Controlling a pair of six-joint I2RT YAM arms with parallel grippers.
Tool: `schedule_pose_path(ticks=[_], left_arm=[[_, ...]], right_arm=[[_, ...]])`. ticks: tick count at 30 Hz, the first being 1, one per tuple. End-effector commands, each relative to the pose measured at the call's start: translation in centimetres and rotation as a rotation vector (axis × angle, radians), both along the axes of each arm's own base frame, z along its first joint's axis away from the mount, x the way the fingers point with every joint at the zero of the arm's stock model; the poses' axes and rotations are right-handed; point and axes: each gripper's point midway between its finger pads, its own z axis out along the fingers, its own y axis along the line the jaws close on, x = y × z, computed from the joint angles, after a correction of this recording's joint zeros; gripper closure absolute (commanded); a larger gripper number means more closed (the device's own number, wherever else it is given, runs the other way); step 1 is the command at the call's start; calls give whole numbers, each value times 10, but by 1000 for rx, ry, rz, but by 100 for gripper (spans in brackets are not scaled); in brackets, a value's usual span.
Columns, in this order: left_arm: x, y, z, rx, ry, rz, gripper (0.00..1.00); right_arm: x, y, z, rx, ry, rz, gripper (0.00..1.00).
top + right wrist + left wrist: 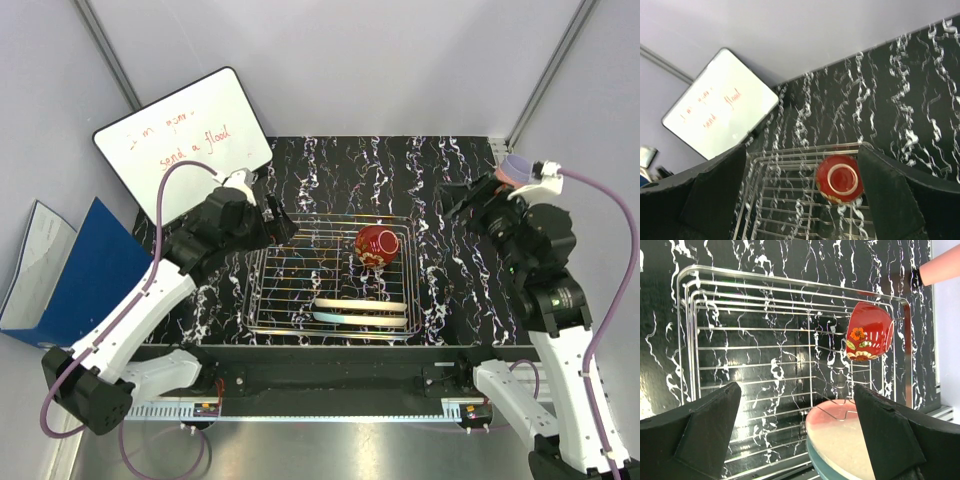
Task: Unload the mixed dishes from the dish rack
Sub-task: Pick up the cup at the center of the board.
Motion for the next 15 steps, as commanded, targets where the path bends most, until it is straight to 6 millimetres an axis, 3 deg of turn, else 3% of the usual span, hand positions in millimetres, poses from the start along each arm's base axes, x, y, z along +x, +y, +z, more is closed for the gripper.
schedule_pose_path(ticks=[1,6,15], left_arm=[[13,-9,32,-6,-90,-44,1],[21,-15,32,8,-84,-57,1],[18,-21,21,8,-52,-60,1]], right_arm=[[-11,3,-33,-42,36,38,0],[-17,-1,-63,-76,90,35,0],[-12,-1,-57,-63,68,21,0]])
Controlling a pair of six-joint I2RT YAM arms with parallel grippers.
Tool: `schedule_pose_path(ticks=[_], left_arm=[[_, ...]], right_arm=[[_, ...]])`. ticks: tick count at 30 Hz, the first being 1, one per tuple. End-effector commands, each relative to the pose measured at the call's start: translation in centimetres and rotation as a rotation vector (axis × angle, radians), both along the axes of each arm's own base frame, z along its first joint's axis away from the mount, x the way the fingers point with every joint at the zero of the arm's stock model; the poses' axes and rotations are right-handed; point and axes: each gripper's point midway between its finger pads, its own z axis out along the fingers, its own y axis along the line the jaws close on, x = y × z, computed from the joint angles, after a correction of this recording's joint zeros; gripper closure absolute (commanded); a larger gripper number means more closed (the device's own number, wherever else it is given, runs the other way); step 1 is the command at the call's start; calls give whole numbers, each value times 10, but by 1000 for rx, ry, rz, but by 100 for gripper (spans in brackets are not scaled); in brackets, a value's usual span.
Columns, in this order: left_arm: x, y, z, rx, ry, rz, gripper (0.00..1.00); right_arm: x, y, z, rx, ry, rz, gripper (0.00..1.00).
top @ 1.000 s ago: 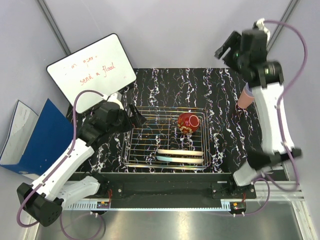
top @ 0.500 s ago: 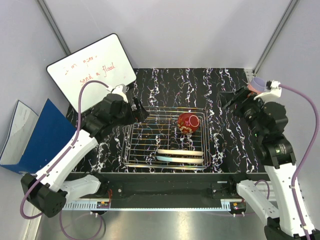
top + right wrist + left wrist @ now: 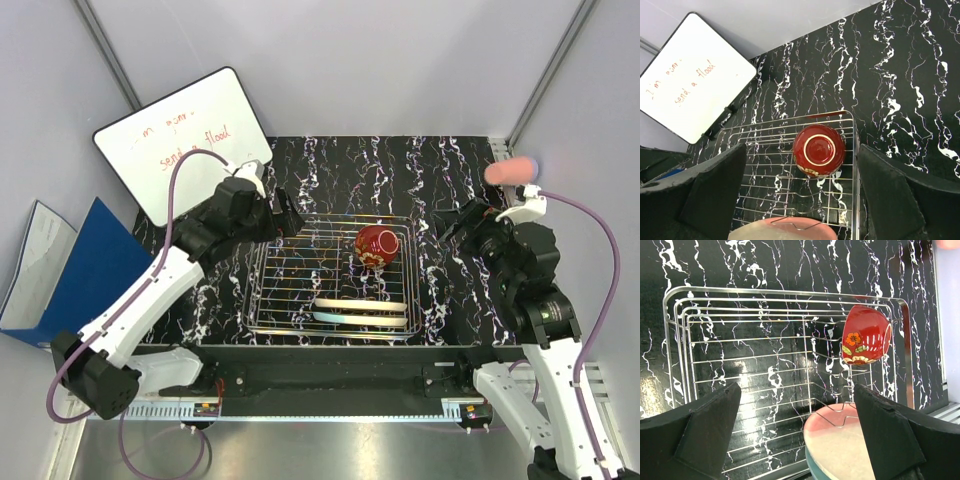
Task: Unload the mixed dishes from the dish rack
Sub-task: Pick up the cup at the center of the board.
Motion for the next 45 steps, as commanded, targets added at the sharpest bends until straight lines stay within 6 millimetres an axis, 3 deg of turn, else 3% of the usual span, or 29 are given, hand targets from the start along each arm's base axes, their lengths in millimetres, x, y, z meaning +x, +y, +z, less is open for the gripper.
schedule_pose_path(ticks=[1,10,19,25,27,28,30,35,40,45], left_arm=[[1,-6,15,-27,-47,-24,1],[-3,-2,30,-36,-103,-36,1],[-11,-4,29,-57,-101,-64,1],[-19,-3,24,-75,-94,-76,1],[-22,-1,23,-77,-96,-75,1],[-23,-1,24,-80,-100,-77,1],[-26,0,24,-84,-105,-78,1],[-32,6,24,-78,-119,-77,1],[-34,12,27,-68,-137,-72,1],[-32,14,20,-58,-119,-60,1]], right_arm=[[7,2,15,5,-40,3,0],[19,5,23,51,-26,-12,0],[39,-18,28,53,-17,-171,0],[66,-49,42,5,-48,-358,0],[84,-60,36,-6,4,-416,0],[91,-81,33,39,25,-493,0],[111,-94,16,108,93,-525,0],[159,-156,-21,364,160,-678,0],[202,-185,-41,365,191,-710,0],[223,-207,-60,395,231,-727,0]])
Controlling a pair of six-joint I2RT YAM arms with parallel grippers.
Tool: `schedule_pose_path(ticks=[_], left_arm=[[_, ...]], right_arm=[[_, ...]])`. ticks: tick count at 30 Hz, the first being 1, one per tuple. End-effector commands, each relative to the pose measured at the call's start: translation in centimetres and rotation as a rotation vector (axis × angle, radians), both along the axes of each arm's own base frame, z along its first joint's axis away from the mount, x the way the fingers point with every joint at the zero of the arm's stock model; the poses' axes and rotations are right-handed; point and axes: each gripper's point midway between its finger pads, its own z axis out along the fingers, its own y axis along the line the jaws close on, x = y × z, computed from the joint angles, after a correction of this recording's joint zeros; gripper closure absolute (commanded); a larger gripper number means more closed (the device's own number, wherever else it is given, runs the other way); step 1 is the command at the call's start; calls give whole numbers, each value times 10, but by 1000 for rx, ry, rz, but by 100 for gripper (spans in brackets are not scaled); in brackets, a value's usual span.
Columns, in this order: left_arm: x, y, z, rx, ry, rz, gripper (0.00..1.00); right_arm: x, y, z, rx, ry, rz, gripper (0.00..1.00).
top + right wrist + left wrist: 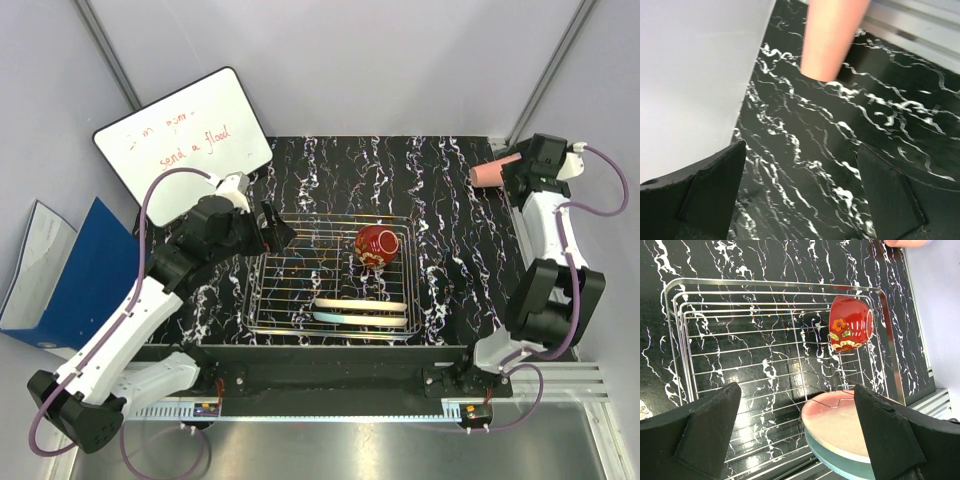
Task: Unload the mixed dishes from the dish rack
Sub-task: Pick up the cup at the center of the board.
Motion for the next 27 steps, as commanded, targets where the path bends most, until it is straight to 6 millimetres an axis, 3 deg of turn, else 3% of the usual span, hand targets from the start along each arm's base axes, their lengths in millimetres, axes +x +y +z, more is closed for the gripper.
schedule_pose_path(ticks=[1,7,16,27], left_arm=[[4,0,0,-1,-23,-6,1],[7,-3,-10,5,10,-5,1],[14,-7,-30,38,64,-8,1],[24,-6,-40,58,95,31,1]], right_arm=[[32,-17,30,35,-126,-2,0],[48,-42,-2,85,-85,-24,0],[59,-51,-66,102,32,-22,0],[94,-69,-98,127,74,-50,0]])
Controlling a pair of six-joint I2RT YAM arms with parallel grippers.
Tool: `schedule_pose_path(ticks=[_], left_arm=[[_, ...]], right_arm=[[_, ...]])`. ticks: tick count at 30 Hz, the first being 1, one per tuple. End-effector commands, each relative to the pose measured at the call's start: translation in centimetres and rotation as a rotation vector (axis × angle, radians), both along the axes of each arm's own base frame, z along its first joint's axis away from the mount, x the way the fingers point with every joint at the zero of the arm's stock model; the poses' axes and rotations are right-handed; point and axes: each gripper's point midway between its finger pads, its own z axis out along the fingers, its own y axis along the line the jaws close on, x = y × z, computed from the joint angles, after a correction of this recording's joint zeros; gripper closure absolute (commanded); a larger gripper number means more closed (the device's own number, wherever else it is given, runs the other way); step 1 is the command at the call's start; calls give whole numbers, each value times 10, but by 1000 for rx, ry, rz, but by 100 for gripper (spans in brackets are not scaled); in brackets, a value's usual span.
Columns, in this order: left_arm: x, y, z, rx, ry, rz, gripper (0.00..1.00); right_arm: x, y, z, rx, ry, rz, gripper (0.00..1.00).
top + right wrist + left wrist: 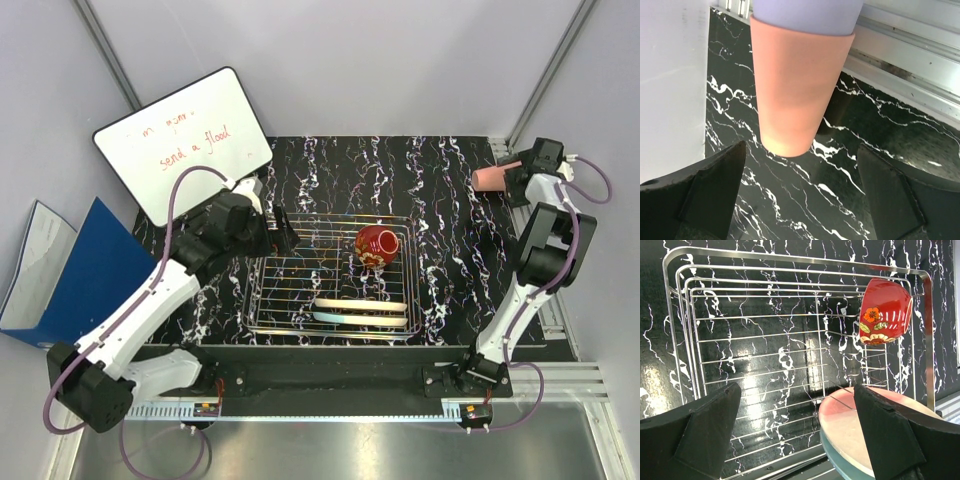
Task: Unload the mixed dishes from the dish rack
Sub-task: Pick up the cup at the center of the board.
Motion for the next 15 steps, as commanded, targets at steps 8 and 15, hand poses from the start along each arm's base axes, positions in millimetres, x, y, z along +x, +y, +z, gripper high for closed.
schedule_pose_path(ticks=[8,15], left_arm=[[12,1,-6,12,-2,34,1],[16,1,-11,30,15,33,1]], right_arm=[[39,-15,-14,42,-24,-31,0],[47,-18,-47,64,49,-26,0]])
